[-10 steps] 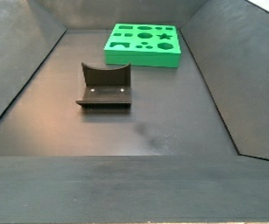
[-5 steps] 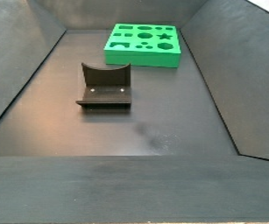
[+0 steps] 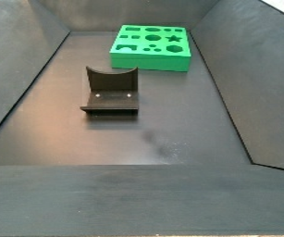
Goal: Pick up the oval object. Move up. Place the oval object on the fixture. Regrasp the oval object. Move to above the board. Insert the oval object.
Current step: Insert the oval object.
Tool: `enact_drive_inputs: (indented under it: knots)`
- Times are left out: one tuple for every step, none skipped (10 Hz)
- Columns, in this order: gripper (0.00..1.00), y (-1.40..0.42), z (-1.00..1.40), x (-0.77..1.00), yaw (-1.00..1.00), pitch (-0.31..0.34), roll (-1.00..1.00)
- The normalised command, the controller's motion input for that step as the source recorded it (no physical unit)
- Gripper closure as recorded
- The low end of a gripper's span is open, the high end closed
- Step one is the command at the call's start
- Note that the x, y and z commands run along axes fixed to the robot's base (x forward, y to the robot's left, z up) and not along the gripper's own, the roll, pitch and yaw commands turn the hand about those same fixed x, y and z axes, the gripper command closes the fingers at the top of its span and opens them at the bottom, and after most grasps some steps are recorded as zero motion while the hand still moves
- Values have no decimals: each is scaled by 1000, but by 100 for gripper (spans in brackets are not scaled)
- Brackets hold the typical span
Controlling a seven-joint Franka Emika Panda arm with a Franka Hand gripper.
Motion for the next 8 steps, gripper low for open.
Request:
enact_drive_inputs:
  knots:
    - [100, -74, -174, 0, -911, -200, -173]
    - [100, -77, -203, -6, -900, -220, -177]
    - [100, -77, -194, 0, -909, -220, -173]
    - [100, -129, -203, -9, -863, -157, -144]
    - [100, -69, -146, 0, -929, -113, -89]
    - [100, -17, -37, -80, -889, -54, 0]
    - [100, -14, -46, -89, -886, -40, 0]
    - [100, 0, -31, -197, -831, -10, 36]
